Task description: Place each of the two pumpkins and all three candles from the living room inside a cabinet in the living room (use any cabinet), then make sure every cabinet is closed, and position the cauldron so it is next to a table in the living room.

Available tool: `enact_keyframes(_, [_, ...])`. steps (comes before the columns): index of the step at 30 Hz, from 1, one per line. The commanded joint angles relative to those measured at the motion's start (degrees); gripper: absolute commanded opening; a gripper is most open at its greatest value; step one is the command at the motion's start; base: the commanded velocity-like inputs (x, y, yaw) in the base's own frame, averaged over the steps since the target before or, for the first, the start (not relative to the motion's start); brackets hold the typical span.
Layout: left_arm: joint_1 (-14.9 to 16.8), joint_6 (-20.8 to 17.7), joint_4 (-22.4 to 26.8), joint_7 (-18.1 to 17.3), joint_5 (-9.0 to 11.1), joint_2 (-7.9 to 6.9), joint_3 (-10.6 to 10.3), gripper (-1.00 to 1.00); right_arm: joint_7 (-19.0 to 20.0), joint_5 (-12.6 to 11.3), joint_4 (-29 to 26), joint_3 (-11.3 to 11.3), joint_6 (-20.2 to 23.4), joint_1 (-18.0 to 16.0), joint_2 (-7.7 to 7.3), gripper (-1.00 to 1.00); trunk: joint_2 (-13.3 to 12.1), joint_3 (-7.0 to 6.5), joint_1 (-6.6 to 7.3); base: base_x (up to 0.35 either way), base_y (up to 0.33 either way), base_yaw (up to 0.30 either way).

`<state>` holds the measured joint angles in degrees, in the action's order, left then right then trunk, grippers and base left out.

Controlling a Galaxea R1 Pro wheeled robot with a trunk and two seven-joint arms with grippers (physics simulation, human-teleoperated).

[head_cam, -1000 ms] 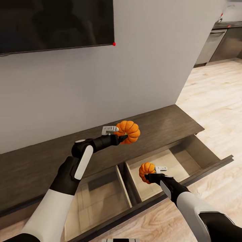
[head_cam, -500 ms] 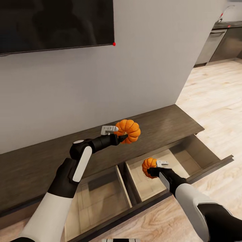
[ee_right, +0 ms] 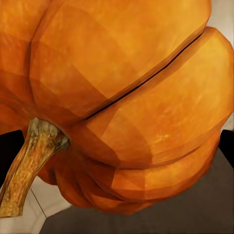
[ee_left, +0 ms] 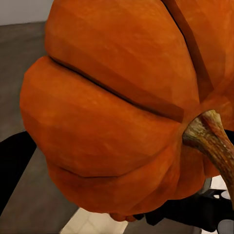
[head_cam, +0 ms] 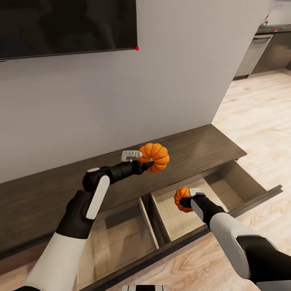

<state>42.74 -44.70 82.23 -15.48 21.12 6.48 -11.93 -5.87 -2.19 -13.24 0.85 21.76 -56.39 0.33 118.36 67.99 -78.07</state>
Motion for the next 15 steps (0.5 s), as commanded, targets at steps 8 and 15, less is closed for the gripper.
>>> enact_keyframes(8, [-0.54,-0.72,0.98,-0.08,0.06,0.02,0.06,-1.00,-0.37,-0.36,0.35,0.17,0.13,0.00,0.10,-1.00,3.24,1.48,-1.75,0.000,0.000,0.000])
enact_keyframes(15, [-0.56,-1.68,1.01,-0.08,0.05,0.02,0.06,-1.00,-2.25,-0.36,0.52,0.49,0.46,-0.01,0.15,-1.00,6.05,2.77,-3.29,0.000,0.000,0.000])
